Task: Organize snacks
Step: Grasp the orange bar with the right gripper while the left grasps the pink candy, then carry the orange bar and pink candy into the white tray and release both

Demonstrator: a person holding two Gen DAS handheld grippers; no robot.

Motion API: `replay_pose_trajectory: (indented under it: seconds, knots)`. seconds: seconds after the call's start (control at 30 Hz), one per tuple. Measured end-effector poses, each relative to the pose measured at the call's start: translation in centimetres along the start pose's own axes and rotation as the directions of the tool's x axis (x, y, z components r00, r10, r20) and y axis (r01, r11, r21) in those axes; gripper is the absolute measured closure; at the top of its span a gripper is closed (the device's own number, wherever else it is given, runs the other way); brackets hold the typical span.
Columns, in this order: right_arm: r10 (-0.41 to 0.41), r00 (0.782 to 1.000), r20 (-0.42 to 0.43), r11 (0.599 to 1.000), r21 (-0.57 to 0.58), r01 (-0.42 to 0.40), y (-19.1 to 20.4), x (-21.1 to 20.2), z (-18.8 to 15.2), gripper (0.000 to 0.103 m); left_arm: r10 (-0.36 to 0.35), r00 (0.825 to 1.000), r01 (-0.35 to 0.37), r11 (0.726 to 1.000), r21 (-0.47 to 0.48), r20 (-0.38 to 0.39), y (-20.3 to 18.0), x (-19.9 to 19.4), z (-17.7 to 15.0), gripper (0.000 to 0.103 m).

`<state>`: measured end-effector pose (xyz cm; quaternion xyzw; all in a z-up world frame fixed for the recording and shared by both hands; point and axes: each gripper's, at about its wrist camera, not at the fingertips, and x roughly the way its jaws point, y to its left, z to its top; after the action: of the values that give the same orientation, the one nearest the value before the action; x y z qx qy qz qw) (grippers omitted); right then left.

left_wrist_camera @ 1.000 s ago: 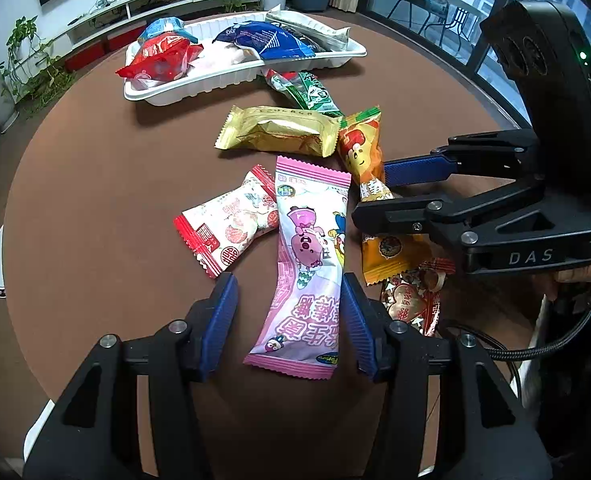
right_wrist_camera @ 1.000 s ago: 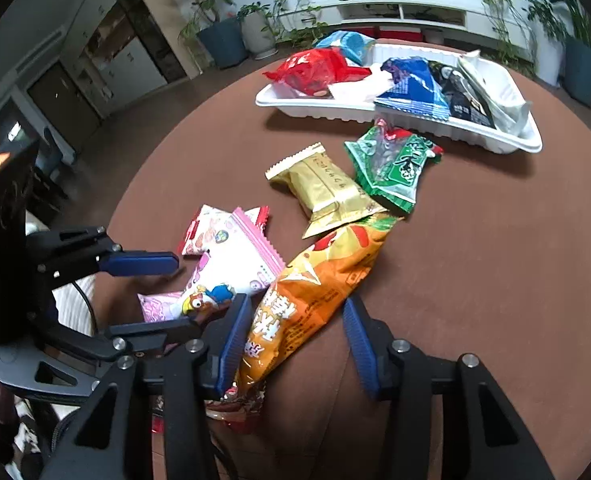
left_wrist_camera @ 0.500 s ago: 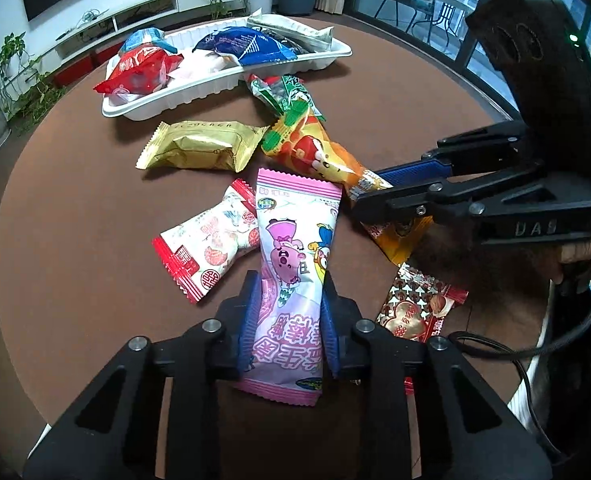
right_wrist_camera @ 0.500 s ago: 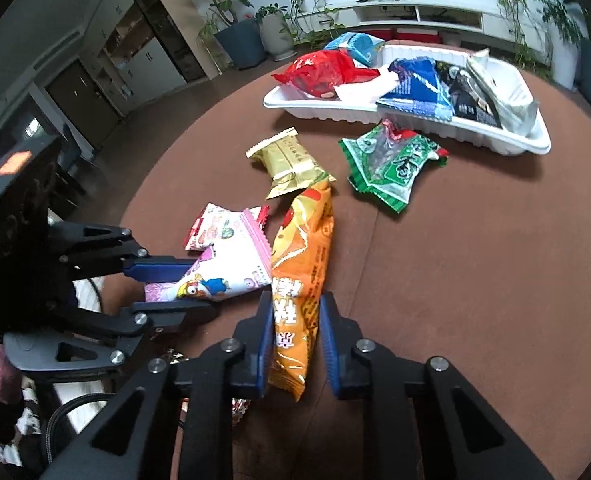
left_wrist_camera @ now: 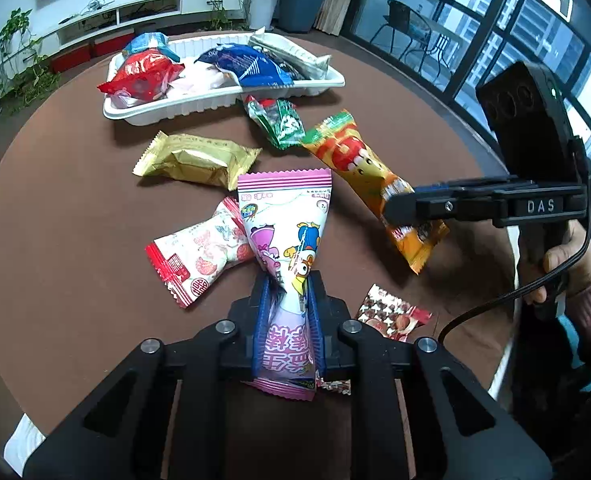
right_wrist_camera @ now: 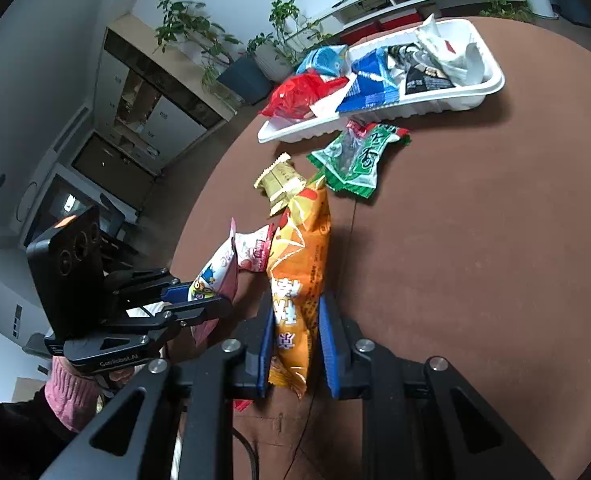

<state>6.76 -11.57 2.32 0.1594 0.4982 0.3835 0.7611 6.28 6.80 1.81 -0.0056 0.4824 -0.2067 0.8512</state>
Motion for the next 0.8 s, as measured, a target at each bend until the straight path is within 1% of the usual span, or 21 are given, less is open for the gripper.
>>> replay_pose_trajectory:
  seconds: [0.17, 0.33, 0.4, 0.53, 0.8]
  knots:
    - [0.033, 0.999, 0.024, 0.999, 0.023, -0.033, 0.3, -1.0, 0.1, 0.08, -0.034, 0.999, 0.035, 0.999, -0.033, 0.025, 0.2, -0.8, 0.4, 0.086]
    - [0.054, 0.998, 0.046, 0.998, 0.032, -0.055, 0.5, -1.9, 1.0, 0.08, -0.063, 0.996, 0.068, 0.995, -0.077, 0.063, 1.1, -2.1, 1.3, 0.086]
    - [0.057, 0.997, 0.055, 0.998, 0.031, -0.059, 0.6, -2.1, 1.7, 0.08, -0.056, 0.995, 0.063, 0.994, -0.09, 0.079, 1.5, -2.5, 1.8, 0.086]
    - [0.066, 0.995, 0.079, 0.997, 0.035, -0.069, 0.5, -2.8, 2.6, 0.08, -0.069, 0.992, 0.082, 0.989, -0.124, 0.106, 2.5, -3.2, 2.9, 0.086]
    - [0.059, 0.991, 0.119, 0.996, 0.053, -0.066, -0.6, -4.1, 4.6, 0.08, -0.047, 0.989, 0.069, 0.986, -0.153, 0.14, 4.1, -3.7, 5.4, 0.087]
